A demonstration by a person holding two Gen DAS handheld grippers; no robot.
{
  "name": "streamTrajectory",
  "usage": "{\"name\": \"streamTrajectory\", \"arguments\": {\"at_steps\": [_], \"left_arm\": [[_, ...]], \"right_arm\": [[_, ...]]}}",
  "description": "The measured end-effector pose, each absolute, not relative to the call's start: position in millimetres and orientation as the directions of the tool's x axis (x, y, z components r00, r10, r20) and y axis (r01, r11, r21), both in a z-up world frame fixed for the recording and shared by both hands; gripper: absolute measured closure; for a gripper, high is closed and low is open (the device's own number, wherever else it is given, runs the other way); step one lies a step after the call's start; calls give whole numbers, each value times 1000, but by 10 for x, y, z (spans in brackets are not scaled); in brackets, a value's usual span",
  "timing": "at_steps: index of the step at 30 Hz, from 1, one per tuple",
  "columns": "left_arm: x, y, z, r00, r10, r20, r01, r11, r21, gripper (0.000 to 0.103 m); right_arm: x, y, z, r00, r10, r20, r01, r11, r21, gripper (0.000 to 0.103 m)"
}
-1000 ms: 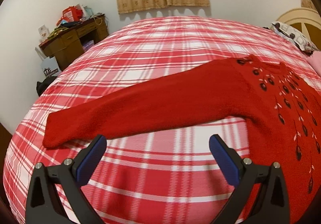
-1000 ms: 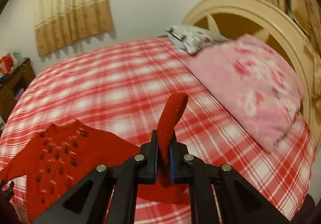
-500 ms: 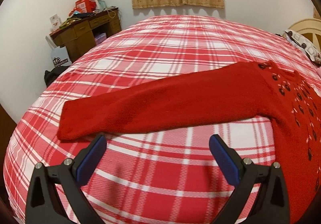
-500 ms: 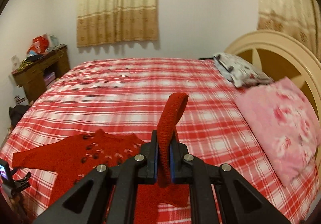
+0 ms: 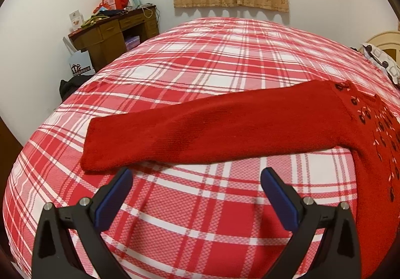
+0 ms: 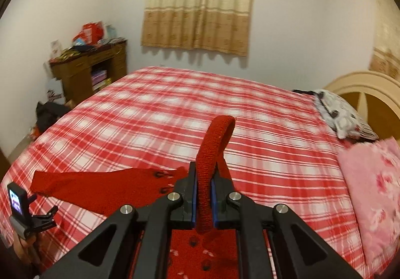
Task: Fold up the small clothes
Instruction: 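Lift the held sleeve and lay it across the sweater body, open right gripper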
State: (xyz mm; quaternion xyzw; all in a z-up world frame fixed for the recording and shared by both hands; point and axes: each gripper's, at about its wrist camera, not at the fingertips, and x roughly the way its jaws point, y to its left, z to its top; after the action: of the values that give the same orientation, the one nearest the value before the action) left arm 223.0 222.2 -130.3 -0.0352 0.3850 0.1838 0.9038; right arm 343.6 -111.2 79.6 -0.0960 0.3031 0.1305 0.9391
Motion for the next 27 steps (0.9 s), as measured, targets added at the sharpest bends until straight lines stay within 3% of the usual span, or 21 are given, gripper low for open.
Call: {"name": "streamTrajectory", "arguments": {"at_steps": [10, 20, 21, 23, 24, 27], "left_arm": [[2172, 2427, -1343, 617, 324, -717, -392, 917, 77, 0], [2107, 2558, -1379, 599, 353, -719, -410, 906, 104, 0], [2102, 2572, -1386, 594, 361, -719, -411, 904, 115, 0], [2110, 2626, -1428, 569, 360, -740, -415, 902, 121, 0], [2110, 2679, -1466, 552, 347, -759, -422, 901, 105, 0], [2079, 2736, -1510, 545, 334, -769, -429, 899, 86, 0]], "right_arm": [[3588, -180, -132, 678, 246, -693, -428, 898, -100, 95], [3676, 373, -1216, 468, 352, -810, -533, 844, 59, 94], [3678, 382, -1278, 462, 358, -812, -529, 845, 72, 90], [3680, 339, -1349, 425, 418, -803, -543, 828, 143, 61], [3664, 277, -1354, 405, 457, -792, -547, 815, 191, 40], [3544, 1, -1295, 404, 518, -754, -539, 801, 261, 37]]}}
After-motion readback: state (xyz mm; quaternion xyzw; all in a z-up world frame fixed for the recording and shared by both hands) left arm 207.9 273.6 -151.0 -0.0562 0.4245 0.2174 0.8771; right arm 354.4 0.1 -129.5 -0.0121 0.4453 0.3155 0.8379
